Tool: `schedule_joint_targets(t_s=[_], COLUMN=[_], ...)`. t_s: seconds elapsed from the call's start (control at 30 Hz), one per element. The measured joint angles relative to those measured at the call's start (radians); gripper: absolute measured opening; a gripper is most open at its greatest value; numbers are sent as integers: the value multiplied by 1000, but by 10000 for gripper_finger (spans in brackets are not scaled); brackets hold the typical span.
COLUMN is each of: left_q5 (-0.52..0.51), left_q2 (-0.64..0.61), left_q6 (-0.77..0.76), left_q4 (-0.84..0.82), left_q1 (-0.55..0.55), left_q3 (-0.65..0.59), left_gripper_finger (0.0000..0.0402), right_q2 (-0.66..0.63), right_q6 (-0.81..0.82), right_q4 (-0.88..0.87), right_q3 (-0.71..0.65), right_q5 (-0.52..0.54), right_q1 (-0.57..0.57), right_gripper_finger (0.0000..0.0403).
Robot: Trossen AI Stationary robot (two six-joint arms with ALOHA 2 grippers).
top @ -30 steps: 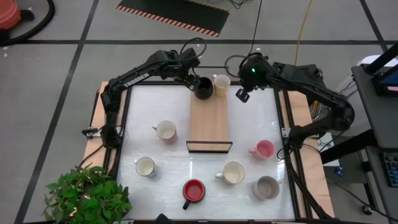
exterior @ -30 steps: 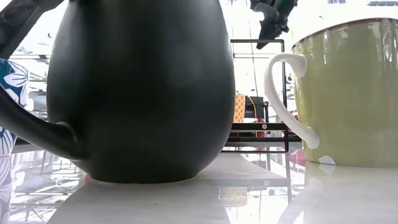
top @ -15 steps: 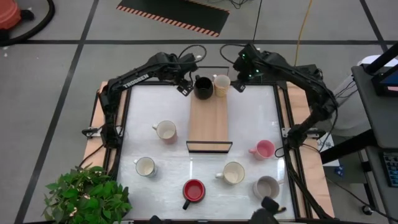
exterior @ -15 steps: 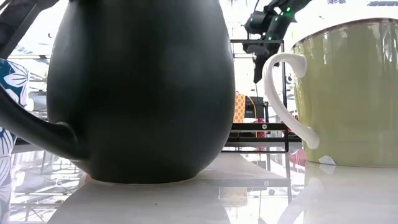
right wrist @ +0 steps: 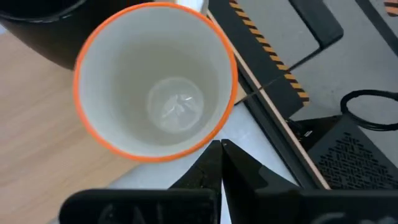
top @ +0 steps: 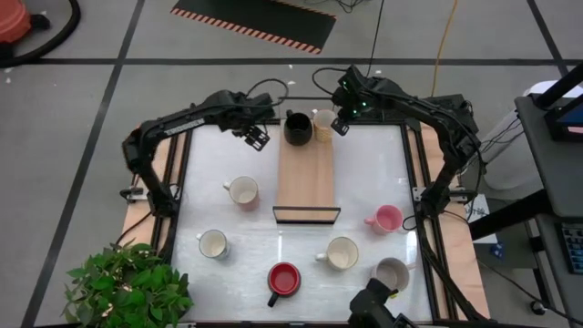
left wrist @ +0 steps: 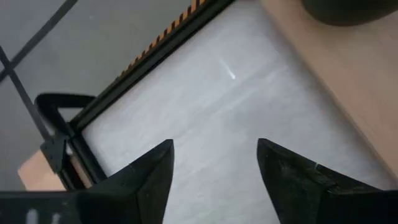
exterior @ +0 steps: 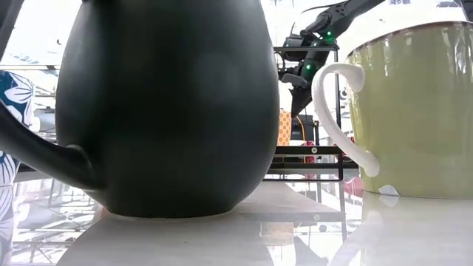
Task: Place coffee mugs
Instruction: Adjust the yellow pattern mug on the shelf, then put the pink mug on the shelf
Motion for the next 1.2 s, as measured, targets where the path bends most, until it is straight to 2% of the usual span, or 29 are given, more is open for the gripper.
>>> schedule_joint_targets(t_s=[0.17,0.43,0.73,0.83,1.0,1.2], left_q5=[0,30,61,73,90,91], left_q2=[-118,-235,-290,-290,-290,-290], left_q6=[-20,-44,-80,-73,-47,-18], left_q4=[28,14,13,13,13,13], left_q1=[34,53,16,2,-28,-71], left_q3=[-106,-154,-154,-154,-154,-154], left_gripper_finger=[181,129,124,124,124,124], right_q2=[0,0,-15,-37,-109,-229], right_q6=[9,89,157,160,160,214], right_q4=[75,113,102,75,61,25], right_q3=[0,0,0,0,0,0], right_q5=[-72,-76,-70,-37,35,37], right_q1=[-1,0,2,7,7,7], right_gripper_finger=[0,0,0,0,0,0])
